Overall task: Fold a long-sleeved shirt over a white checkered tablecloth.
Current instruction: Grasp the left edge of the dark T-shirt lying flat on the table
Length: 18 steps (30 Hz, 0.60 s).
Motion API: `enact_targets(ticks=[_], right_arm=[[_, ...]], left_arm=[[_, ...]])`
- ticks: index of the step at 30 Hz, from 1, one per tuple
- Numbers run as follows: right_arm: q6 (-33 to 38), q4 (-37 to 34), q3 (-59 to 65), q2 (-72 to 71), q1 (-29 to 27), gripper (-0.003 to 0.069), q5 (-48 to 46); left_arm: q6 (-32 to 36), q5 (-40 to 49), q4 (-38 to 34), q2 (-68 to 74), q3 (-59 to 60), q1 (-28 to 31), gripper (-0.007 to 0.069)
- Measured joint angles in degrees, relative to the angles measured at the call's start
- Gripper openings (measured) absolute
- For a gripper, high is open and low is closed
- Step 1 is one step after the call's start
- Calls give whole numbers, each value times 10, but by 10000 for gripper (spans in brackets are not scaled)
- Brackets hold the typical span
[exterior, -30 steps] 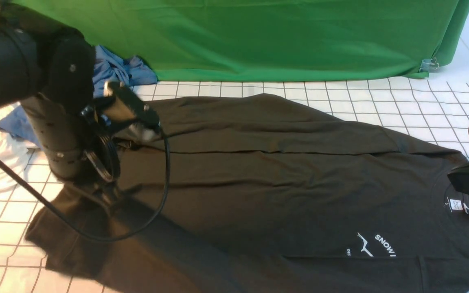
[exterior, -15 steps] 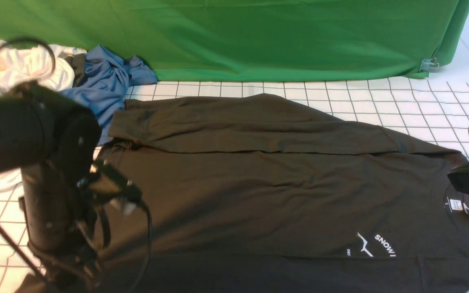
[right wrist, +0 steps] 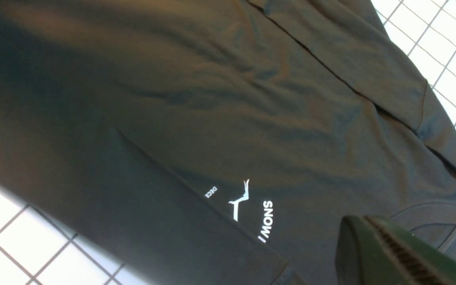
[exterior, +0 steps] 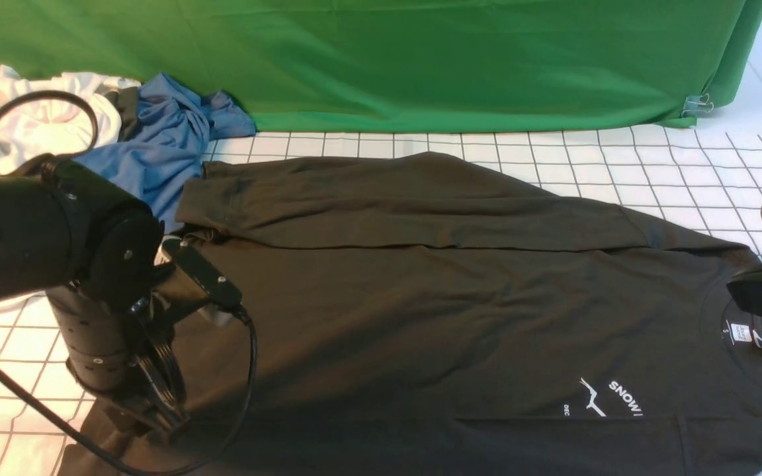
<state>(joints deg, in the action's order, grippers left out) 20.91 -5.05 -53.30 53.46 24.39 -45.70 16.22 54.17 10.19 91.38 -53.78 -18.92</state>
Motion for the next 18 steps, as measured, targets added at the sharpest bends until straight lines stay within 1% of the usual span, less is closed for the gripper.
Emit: enact_targets(ticks=[4, 7, 9, 11, 13, 18], right_arm=[[0, 0, 0, 0, 0, 43, 0], [0, 0, 0, 0, 0, 46, 0], [0, 0, 0, 0, 0, 46, 0], [0, 0, 0, 0, 0, 48, 0], [0, 0, 0, 0, 0, 50, 0], [0, 0, 0, 0, 0, 51, 0]], left_arm=[[-48, -1, 46, 0, 0, 1, 379], [-72, 0, 58, 0, 0, 14, 414], [-74, 4, 51, 0, 0, 26, 418], [-74, 13, 31, 0, 0, 60, 416], [-63, 22, 2, 0, 1, 94, 402], [-32, 25, -40, 0, 1, 140, 372]])
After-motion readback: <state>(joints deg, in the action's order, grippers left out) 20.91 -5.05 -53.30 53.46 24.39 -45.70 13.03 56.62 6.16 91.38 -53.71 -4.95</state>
